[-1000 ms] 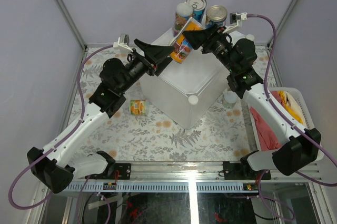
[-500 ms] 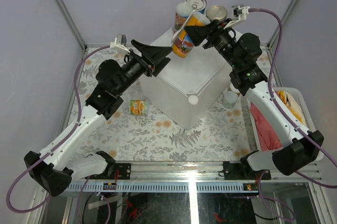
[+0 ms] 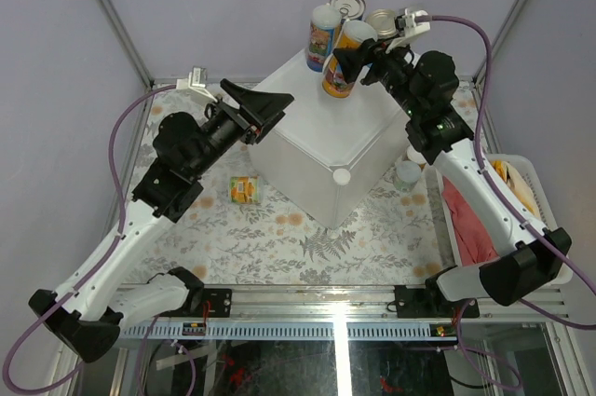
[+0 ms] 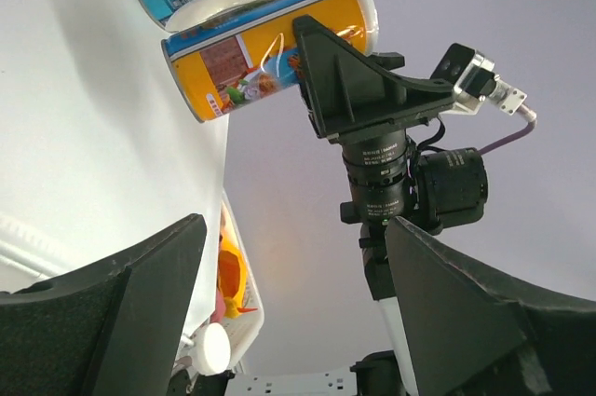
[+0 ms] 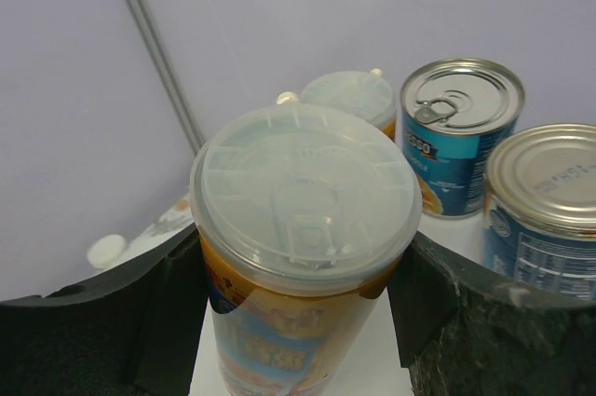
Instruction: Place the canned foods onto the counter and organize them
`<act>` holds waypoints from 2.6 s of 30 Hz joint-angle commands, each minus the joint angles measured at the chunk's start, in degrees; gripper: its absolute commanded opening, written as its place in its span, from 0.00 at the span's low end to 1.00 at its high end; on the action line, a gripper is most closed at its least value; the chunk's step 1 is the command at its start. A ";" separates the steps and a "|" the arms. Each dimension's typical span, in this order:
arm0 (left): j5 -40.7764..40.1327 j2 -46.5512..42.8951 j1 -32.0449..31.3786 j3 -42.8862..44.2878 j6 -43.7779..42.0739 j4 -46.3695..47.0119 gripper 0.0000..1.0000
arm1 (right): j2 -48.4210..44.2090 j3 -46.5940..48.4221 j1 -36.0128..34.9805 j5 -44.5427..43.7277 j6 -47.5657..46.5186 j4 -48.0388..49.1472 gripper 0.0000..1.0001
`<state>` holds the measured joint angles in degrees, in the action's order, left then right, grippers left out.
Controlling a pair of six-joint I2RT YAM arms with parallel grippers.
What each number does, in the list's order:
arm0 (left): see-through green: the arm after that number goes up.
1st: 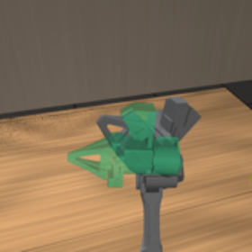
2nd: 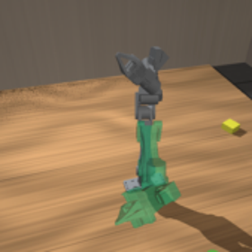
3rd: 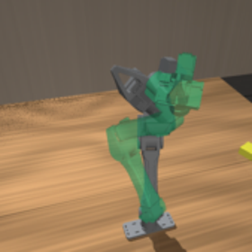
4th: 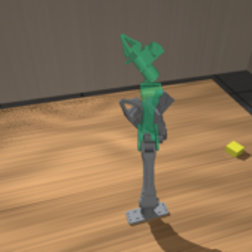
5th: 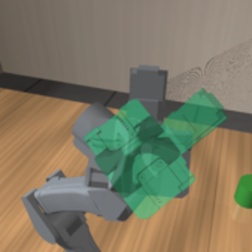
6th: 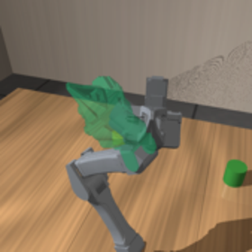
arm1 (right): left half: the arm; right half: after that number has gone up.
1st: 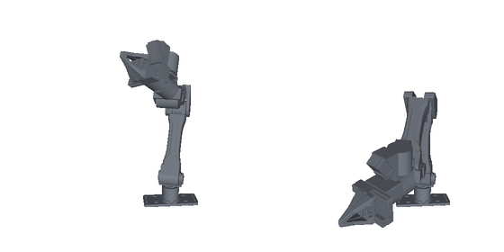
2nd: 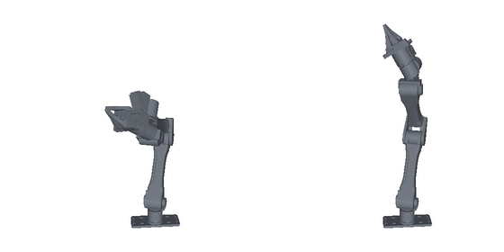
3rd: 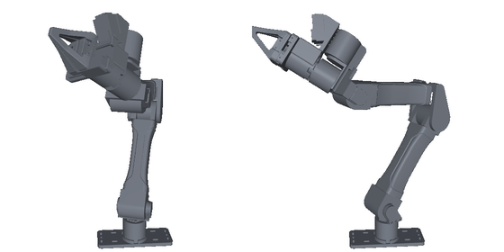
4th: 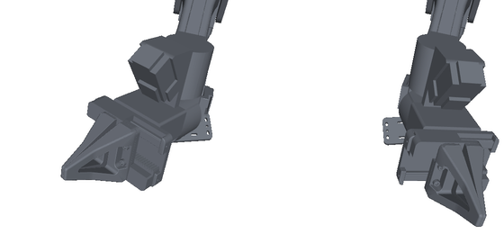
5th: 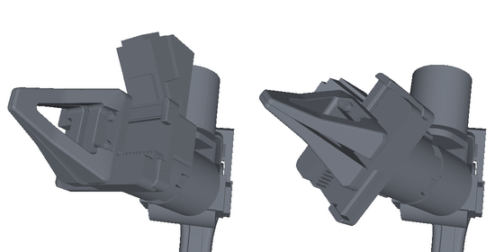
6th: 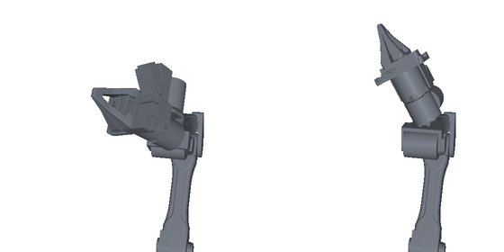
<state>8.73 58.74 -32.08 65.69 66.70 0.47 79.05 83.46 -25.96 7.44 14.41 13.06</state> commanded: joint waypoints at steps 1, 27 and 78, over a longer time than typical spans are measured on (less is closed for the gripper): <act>-1.52 -1.75 0.58 0.49 -4.49 -3.19 0.78 | -1.06 6.41 0.20 -3.88 -9.36 8.52 0.23; -2.43 -4.51 2.12 2.01 -10.87 -10.58 0.78 | 3.32 4.41 0.72 -10.05 -24.45 10.70 0.22; 1.51 -4.37 7.00 1.24 -10.97 -11.15 0.78 | 4.41 1.11 2.58 -13.42 -21.08 11.81 0.81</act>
<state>8.51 54.59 -25.85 65.87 56.66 -12.49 85.58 82.26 -23.70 -4.12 -6.66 16.73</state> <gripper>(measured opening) 0.779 0.795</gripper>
